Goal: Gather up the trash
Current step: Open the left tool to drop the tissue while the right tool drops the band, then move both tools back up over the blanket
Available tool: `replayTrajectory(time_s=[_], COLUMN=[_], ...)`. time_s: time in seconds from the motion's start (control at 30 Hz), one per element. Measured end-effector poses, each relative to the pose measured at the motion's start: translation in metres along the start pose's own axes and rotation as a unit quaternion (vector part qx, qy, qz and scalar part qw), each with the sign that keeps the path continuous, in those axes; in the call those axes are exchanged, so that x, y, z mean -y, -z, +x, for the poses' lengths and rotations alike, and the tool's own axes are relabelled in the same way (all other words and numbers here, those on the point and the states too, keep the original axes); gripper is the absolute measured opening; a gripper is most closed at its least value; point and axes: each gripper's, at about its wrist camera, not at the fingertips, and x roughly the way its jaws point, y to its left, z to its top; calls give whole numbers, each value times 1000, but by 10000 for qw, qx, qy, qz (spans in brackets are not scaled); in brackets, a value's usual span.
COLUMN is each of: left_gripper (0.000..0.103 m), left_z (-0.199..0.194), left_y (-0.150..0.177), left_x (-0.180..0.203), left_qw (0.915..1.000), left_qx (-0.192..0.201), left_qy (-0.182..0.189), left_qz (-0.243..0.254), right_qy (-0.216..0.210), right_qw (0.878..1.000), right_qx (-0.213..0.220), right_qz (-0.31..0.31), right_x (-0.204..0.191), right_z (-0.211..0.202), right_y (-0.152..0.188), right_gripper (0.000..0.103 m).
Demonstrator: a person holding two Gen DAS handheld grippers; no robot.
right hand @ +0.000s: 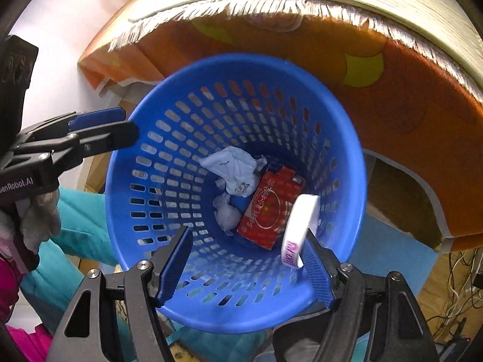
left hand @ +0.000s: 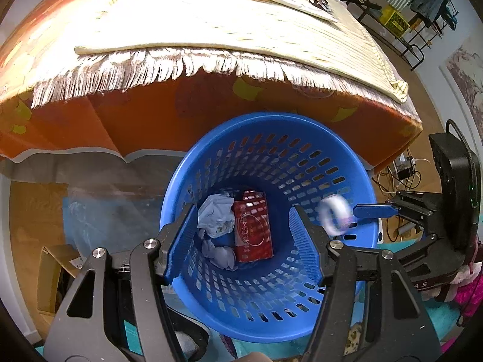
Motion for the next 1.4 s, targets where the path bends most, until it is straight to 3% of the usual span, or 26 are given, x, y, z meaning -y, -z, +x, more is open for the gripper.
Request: replayTrajectory(time_s=[0.4,0.6,0.8,1.0,1.23,1.4], left_gripper=[65,65,65,65,65,65], left_z=[-3,-13,-33,-49,-49,-46], left_y=[-3,-23,-62,-110,-171,-216], left_x=[0,1,6,15,15,10], left_qw=[10000,9999,9992,9966,9943,9931], left_qx=[-3,109,378,672,843,924], left_qy=[60,96,96,-79,-113,-73], left_qz=[-12,-6,117,466,643,721], right_qy=[-149,-157,-24,380,917,788], right_qw=[9992,9979,9944,9880,9659,9624], right_qx=[273,552,1001,1493,2335,2425], right_qz=[252,296,351,122,-642,-934], right_x=[10,10,19,31,35,43], right_z=[-15,-31,-57,-88,-122,-128], right_y=[-4,-11,-29,-54,-94,-143], right_gripper=[74,75,82,86,88,88])
